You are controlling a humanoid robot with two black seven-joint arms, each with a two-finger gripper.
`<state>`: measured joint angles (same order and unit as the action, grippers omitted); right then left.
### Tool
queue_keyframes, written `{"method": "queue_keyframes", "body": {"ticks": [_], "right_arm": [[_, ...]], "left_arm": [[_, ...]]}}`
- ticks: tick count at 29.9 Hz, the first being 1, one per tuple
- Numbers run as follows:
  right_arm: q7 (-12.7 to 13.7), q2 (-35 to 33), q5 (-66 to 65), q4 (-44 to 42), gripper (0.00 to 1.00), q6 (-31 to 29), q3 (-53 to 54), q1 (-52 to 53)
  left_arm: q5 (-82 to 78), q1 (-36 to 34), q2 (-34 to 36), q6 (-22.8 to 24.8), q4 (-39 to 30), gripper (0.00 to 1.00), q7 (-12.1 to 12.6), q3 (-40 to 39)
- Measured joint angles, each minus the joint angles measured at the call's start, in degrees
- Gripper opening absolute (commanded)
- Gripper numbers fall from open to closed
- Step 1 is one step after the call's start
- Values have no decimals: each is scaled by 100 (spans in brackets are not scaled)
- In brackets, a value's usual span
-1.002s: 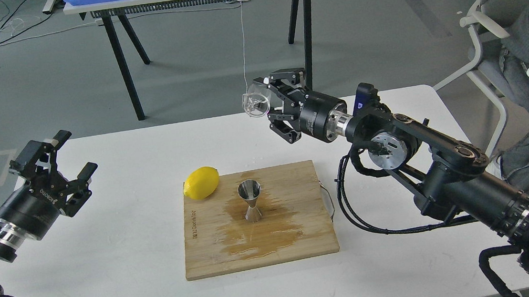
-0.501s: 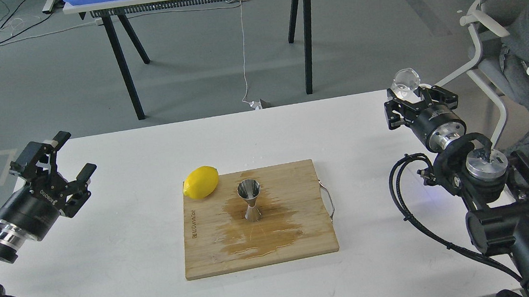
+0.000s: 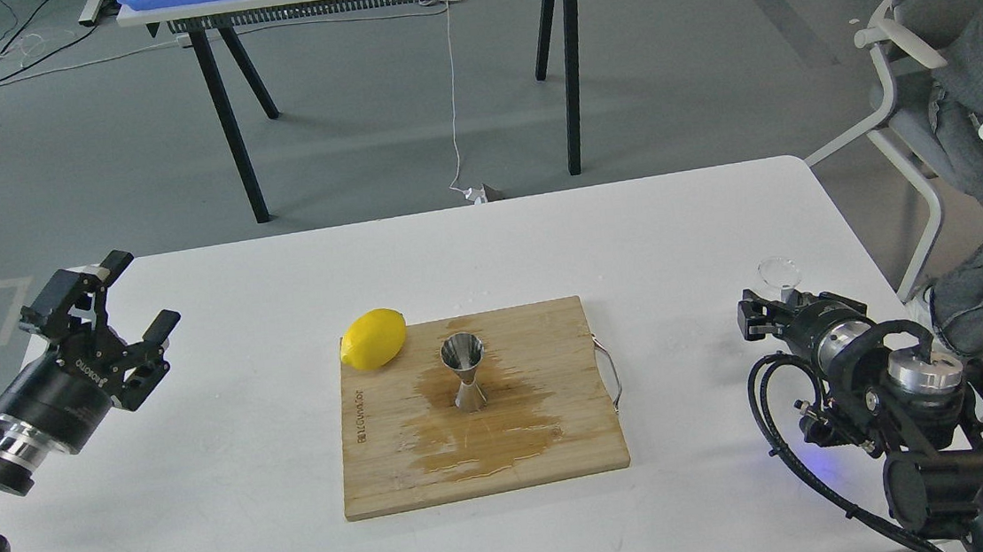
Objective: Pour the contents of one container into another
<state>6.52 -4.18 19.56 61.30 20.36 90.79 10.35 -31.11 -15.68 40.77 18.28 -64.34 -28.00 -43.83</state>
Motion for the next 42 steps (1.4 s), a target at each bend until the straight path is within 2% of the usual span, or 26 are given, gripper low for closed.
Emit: {"method": "queue_keyframes", "body": {"ticks": [7, 19, 31, 42], "right_arm": [[-27, 89, -4, -3, 34, 170, 14, -123], [-29, 71, -9, -313, 38, 123, 106, -190], [-49, 84, -14, -382, 63, 91, 19, -161], [-54, 84, -14, -382, 96, 91, 9, -139]], "left_arm": [[-1, 3, 1, 0, 0, 99, 0, -3], [-1, 4, 1, 0, 0, 99, 0, 2], [-1, 4, -3, 0, 1, 99, 0, 4], [-1, 13, -2, 0, 1, 99, 0, 6]]}}
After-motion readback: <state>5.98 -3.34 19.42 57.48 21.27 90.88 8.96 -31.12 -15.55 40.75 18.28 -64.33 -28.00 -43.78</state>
